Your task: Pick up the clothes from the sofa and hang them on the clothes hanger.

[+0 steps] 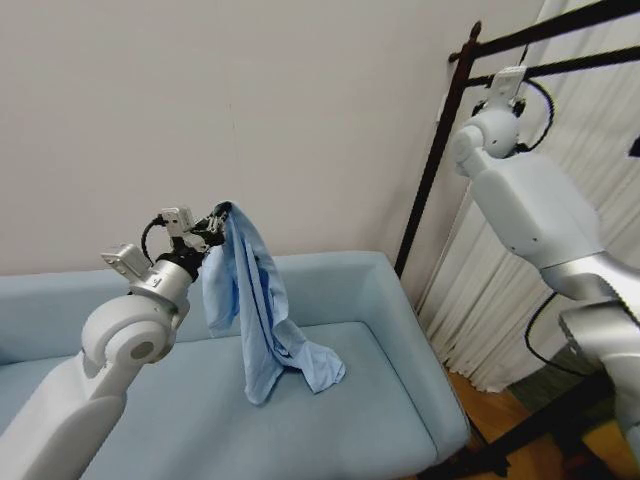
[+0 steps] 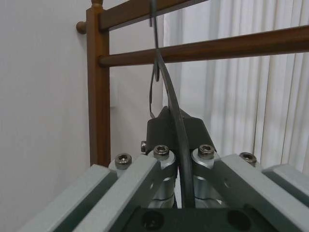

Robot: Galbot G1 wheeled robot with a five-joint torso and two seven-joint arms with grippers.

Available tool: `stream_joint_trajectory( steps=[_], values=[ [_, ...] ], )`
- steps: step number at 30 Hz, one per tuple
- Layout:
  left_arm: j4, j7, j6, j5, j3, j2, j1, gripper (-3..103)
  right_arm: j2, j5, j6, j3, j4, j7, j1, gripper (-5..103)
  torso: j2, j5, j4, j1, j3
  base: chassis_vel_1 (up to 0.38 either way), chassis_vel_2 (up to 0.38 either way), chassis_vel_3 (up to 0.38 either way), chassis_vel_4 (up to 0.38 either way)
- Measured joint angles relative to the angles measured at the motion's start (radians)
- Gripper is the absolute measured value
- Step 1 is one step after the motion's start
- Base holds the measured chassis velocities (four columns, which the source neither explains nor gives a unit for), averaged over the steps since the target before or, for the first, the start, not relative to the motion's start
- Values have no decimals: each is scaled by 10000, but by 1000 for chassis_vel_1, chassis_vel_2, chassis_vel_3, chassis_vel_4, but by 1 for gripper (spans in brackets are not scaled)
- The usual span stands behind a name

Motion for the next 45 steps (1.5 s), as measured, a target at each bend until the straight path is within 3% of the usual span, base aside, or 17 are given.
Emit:
stream_joint_trajectory(
  steps=[7,18,26,30,31,33,35,37,40,45],
  values=[
    [61,9,1,60,9,-76,80,0,-537,589,-162,-83,1138,288,-379,1,0,0,1,0,0,0,0,0,0],
    [286,73,2,104,2,-42,207,0,-2391,1953,-221,482,4518,283,-2025,1,-3,2,0,-1,0,0,0,0,0],
    [1009,-14,48,-209,679,225,-518,0,-4503,4129,467,2382,7371,-1440,-4786,1,-2,4,-5,-1,0,0,0,0,0],
    [1383,-28,157,-773,927,412,-859,0,-4904,4787,966,2745,7873,-2360,-5390,1,-2,2,0,-1,0,0,0,0,0],
    [1383,-28,157,-773,927,412,-859,0,-4904,4787,966,2745,7873,-2360,-5390,1,-2,2,0,-1,0,0,0,0,0],
    [1678,-32,251,-1260,1092,629,-1131,0,-5031,5379,1203,2953,8159,-3253,-5676,1,-2,-2,3,-1,1,0,0,0,0],
    [1965,-23,300,-1650,1230,938,-1383,0,-5105,6509,1237,3183,8555,-4032,-5957,1,-2,-3,2,0,1,0,0,0,0],
    [2078,-12,334,-1852,1274,1095,-1496,0,-5083,6957,1237,3245,8715,-4247,-6040,1,-2,-2,1,0,1,0,0,0,0],
    [2375,18,429,-2318,1388,1578,-1804,0,-4647,7803,1237,3446,9027,-4762,-6291,1,-2,-3,0,-1,1,0,0,0,0],
    [2604,23,616,-2963,1471,2120,-2098,0,-4043,8225,1174,3653,9257,-5525,-6699,1,-2,-2,6,1,1,0,0,0,0]
  ],
)
